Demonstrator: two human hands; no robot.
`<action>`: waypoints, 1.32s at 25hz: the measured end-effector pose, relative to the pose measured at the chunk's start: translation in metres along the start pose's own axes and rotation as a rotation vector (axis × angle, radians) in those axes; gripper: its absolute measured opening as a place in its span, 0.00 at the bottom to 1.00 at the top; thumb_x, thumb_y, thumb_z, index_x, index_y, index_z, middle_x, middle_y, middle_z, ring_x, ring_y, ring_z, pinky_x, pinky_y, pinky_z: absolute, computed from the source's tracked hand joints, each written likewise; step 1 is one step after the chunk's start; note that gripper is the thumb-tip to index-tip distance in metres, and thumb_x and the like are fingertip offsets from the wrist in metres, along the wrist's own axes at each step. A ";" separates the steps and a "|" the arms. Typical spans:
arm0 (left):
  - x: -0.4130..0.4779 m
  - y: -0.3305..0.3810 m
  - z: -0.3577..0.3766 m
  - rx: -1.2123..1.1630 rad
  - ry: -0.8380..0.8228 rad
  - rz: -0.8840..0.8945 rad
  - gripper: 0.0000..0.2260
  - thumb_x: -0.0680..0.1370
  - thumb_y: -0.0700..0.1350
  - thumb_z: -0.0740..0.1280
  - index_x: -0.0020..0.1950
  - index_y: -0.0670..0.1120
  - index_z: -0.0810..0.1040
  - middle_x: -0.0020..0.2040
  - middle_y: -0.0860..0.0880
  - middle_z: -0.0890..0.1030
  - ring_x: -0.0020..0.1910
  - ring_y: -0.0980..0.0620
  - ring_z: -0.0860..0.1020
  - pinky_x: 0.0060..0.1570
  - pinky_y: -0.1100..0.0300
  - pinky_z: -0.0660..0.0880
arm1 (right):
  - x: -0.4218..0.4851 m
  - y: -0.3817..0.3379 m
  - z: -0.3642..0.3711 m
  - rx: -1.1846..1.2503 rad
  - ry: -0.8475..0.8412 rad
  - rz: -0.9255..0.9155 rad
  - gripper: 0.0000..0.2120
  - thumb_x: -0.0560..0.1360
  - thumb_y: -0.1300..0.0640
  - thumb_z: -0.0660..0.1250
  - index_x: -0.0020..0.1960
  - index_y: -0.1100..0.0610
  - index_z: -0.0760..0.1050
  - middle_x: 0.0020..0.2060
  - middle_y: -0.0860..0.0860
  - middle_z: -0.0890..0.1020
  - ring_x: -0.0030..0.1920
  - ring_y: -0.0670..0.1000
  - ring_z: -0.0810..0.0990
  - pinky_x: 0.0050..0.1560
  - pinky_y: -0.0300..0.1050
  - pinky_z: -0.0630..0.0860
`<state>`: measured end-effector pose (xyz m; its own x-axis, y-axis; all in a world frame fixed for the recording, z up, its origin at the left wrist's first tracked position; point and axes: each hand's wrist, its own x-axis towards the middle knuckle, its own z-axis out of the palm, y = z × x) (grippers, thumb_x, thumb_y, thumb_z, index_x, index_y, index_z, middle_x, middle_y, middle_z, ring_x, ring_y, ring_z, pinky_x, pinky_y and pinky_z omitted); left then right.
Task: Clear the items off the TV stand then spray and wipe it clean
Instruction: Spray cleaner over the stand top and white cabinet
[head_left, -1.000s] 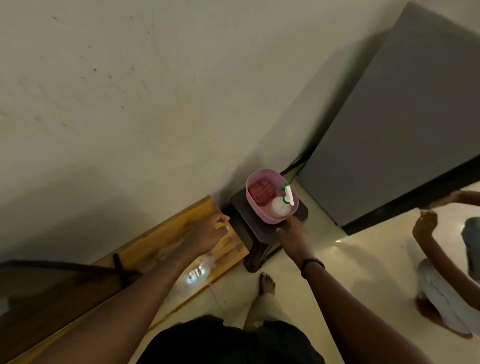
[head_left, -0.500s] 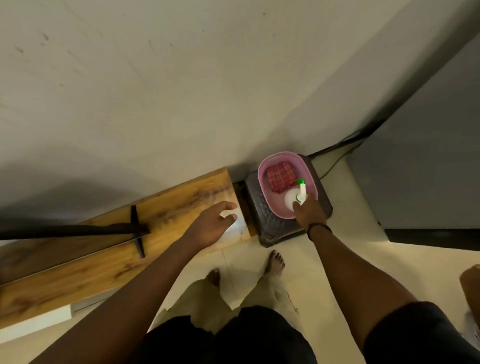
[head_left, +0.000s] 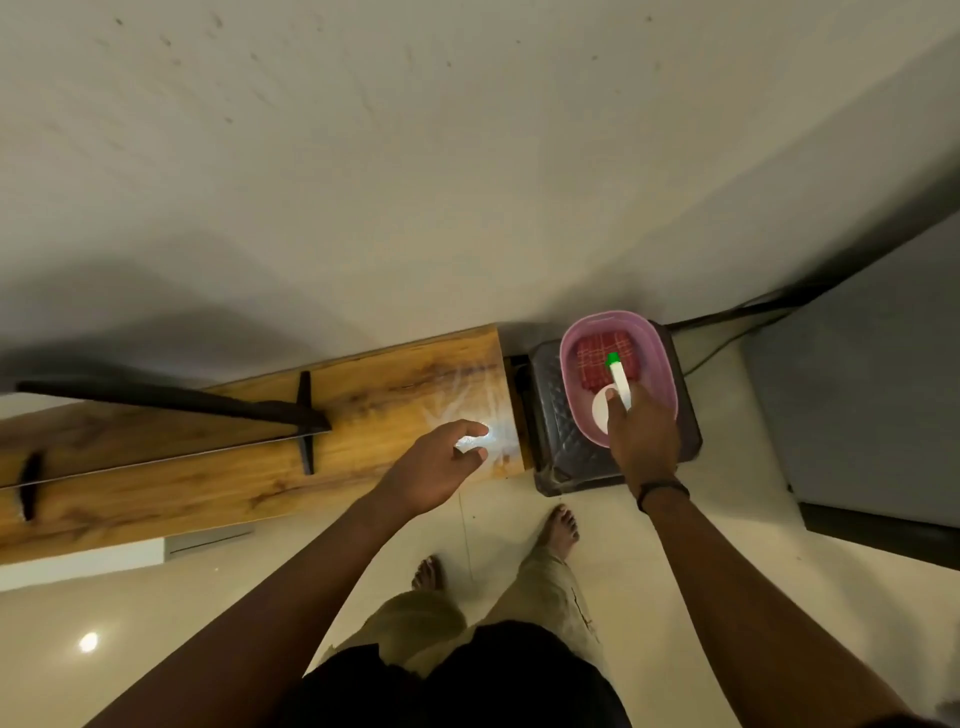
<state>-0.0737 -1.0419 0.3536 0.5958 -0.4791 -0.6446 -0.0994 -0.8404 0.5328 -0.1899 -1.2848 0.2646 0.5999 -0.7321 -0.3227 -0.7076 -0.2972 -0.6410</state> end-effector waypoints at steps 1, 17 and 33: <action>-0.003 -0.005 0.001 -0.009 -0.001 0.008 0.16 0.83 0.54 0.65 0.72 0.57 0.74 0.71 0.56 0.75 0.60 0.55 0.78 0.57 0.60 0.74 | -0.013 -0.014 -0.002 0.007 0.021 -0.075 0.15 0.85 0.50 0.63 0.63 0.59 0.77 0.42 0.46 0.77 0.41 0.47 0.79 0.46 0.42 0.76; -0.120 -0.121 -0.141 -0.286 -0.009 0.440 0.36 0.63 0.64 0.81 0.61 0.82 0.62 0.59 0.78 0.71 0.58 0.75 0.72 0.44 0.78 0.75 | -0.206 -0.310 0.038 0.409 -0.603 -0.584 0.08 0.75 0.53 0.77 0.50 0.56 0.85 0.50 0.53 0.86 0.56 0.53 0.84 0.57 0.47 0.81; -0.171 -0.185 -0.084 -0.365 0.052 0.407 0.40 0.68 0.58 0.81 0.68 0.65 0.55 0.64 0.63 0.66 0.61 0.60 0.71 0.50 0.77 0.66 | -0.315 -0.291 0.121 0.556 -0.223 0.044 0.33 0.67 0.41 0.76 0.67 0.52 0.73 0.52 0.54 0.83 0.52 0.52 0.83 0.46 0.42 0.79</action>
<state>-0.0907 -0.7833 0.4114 0.6063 -0.7262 -0.3240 -0.0522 -0.4429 0.8951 -0.1275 -0.8936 0.4690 0.6811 -0.5722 -0.4568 -0.4682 0.1393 -0.8726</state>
